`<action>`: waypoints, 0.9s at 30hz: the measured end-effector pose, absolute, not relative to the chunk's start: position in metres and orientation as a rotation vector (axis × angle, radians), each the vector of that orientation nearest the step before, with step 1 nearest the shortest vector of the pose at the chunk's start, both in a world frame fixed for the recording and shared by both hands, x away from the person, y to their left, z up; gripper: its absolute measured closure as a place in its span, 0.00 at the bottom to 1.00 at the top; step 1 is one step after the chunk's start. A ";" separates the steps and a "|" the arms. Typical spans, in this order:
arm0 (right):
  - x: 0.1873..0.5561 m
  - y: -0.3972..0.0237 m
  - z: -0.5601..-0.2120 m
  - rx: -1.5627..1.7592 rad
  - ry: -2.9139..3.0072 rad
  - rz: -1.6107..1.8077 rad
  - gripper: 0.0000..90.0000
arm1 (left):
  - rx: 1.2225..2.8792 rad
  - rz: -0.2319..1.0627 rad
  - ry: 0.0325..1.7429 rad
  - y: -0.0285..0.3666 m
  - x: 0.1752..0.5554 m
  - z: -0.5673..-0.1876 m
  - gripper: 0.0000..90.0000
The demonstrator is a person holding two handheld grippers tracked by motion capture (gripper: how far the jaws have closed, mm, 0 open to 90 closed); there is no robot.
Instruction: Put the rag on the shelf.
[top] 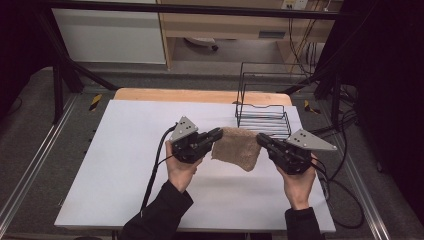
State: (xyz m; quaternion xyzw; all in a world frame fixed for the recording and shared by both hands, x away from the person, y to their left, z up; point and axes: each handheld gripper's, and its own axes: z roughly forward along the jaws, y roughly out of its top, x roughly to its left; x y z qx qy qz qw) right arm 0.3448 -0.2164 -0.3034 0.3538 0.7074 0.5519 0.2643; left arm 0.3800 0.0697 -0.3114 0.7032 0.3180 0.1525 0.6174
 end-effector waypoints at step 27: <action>0.358 -0.234 -0.256 0.938 1.730 1.503 0.96 | 1.526 0.410 0.681 0.043 0.396 -0.265 0.95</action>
